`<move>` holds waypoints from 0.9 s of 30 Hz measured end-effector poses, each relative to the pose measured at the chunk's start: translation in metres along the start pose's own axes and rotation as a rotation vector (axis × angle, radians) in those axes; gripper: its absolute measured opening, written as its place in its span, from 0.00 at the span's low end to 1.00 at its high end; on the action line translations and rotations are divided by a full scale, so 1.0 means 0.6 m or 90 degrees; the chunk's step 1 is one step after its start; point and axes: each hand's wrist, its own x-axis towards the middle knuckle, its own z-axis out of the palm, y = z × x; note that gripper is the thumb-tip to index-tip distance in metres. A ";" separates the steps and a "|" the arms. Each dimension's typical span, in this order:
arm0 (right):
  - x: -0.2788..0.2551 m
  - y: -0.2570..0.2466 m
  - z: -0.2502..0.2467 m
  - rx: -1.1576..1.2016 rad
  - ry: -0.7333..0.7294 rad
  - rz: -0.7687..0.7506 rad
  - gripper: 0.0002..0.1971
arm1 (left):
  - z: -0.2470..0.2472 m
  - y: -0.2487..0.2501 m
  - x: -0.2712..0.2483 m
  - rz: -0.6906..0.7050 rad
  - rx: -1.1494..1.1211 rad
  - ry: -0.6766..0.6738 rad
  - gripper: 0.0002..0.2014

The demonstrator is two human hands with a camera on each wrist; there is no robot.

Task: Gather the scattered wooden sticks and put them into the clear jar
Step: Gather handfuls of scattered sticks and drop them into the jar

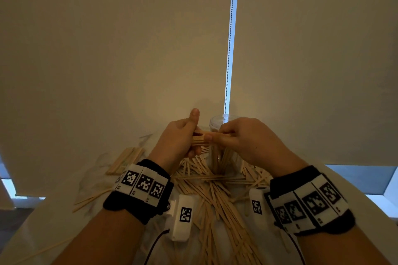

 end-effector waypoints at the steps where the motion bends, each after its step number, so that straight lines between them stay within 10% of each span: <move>1: -0.001 0.004 -0.009 0.001 0.018 0.015 0.29 | 0.001 0.003 0.000 -0.008 -0.028 0.005 0.30; 7: 0.001 0.046 -0.070 -0.026 0.191 0.171 0.27 | 0.009 -0.006 0.026 -0.055 -0.002 0.036 0.27; 16: 0.121 0.006 -0.078 -0.482 -0.016 0.142 0.12 | 0.080 -0.031 0.111 -0.038 0.213 -0.219 0.84; 27: 0.224 0.011 0.020 -0.468 -0.309 0.084 0.06 | 0.077 -0.051 0.129 -0.001 0.262 -0.215 0.60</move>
